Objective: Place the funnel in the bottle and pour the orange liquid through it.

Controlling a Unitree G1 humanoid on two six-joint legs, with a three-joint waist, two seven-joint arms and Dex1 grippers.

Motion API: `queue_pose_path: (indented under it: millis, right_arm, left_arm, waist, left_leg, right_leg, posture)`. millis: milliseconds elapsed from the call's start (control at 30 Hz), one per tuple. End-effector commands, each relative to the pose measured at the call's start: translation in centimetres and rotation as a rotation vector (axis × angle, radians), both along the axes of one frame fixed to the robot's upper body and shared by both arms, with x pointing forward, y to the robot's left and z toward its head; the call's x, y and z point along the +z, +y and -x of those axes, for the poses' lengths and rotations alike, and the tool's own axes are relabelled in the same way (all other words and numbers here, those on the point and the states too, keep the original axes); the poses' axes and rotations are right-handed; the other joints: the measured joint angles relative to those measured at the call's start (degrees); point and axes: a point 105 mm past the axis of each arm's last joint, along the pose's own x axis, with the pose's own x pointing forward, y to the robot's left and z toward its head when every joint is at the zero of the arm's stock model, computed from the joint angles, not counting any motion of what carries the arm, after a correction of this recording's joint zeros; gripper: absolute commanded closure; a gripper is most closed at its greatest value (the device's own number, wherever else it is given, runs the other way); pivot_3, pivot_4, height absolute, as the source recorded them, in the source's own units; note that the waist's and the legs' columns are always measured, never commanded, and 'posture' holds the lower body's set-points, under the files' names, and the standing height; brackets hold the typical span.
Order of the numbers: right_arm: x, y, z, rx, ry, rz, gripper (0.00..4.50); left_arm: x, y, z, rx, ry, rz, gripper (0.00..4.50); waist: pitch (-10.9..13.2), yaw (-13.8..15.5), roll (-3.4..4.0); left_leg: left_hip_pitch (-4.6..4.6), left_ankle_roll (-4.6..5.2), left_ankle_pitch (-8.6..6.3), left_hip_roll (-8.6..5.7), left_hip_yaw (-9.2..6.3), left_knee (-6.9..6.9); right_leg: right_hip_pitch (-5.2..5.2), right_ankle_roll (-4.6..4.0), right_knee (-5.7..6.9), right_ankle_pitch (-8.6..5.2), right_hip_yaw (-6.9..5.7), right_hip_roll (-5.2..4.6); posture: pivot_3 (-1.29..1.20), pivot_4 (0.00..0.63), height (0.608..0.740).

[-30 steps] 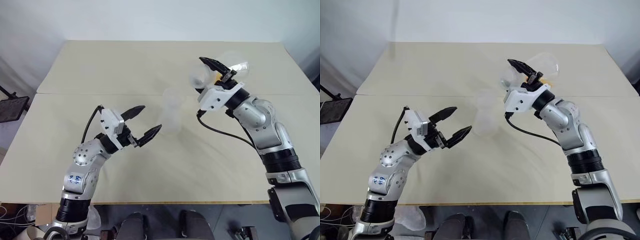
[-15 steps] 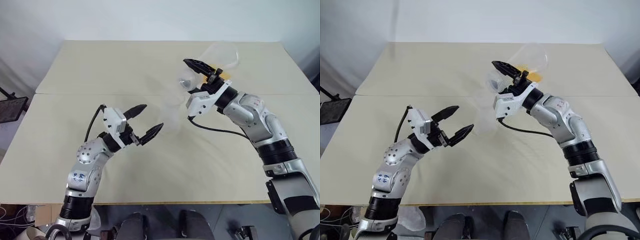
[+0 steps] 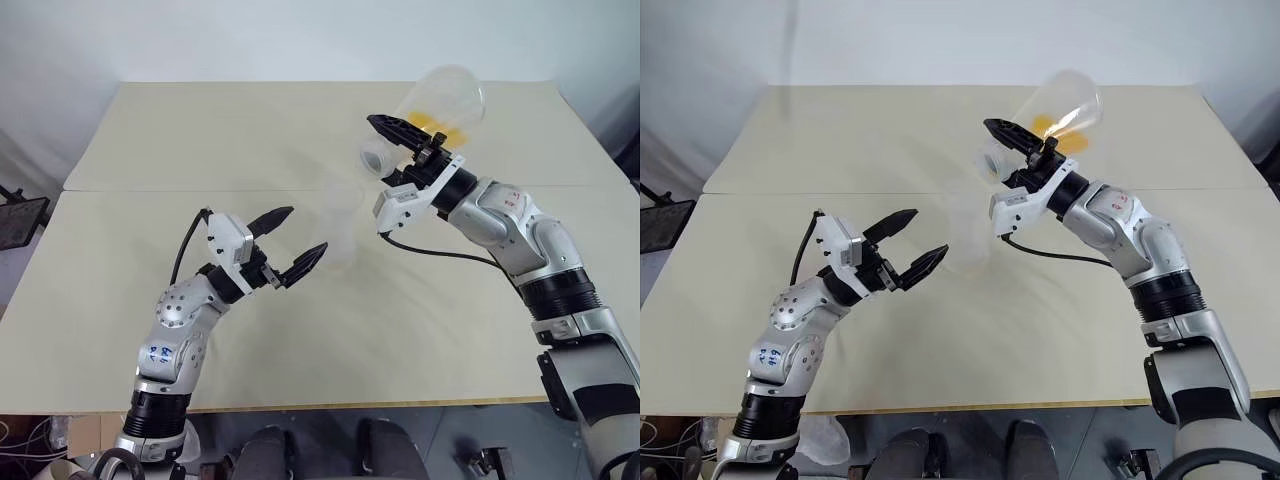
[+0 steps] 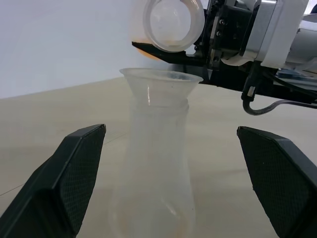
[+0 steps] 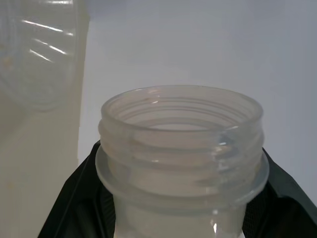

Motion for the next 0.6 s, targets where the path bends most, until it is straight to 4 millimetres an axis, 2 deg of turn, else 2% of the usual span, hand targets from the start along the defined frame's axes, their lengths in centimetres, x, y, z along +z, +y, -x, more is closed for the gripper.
queue_pose_path:
  millis: [33, 600]
  right_arm:
    - [2.2, 0.2, 0.7, 0.025, -0.084, -0.007, 1.97]
    - [1.8, 1.2, 0.8, 0.055, -0.114, 0.042, 1.97]
  left_arm:
    - [1.1, -0.3, 0.3, -0.008, -0.056, 0.007, 0.00]
    - [1.0, -0.4, 0.4, 0.004, -0.062, 0.024, 0.00]
  waist:
    - [0.0, 0.0, 0.00]
    - [0.0, 0.0, 0.00]
  left_leg:
    - [0.00, 0.00, 0.00, 0.00, 0.00, 0.00]
    - [0.00, 0.00, 0.00, 0.01, -0.01, 0.00]
  right_leg:
    - [0.00, 0.00, 0.00, 0.00, 0.01, 0.00]
    - [0.00, 0.00, 0.00, 0.00, 0.00, 0.00]
  posture:
    - [0.00, 0.150, 0.740]
    - [0.00, 0.150, 0.740]
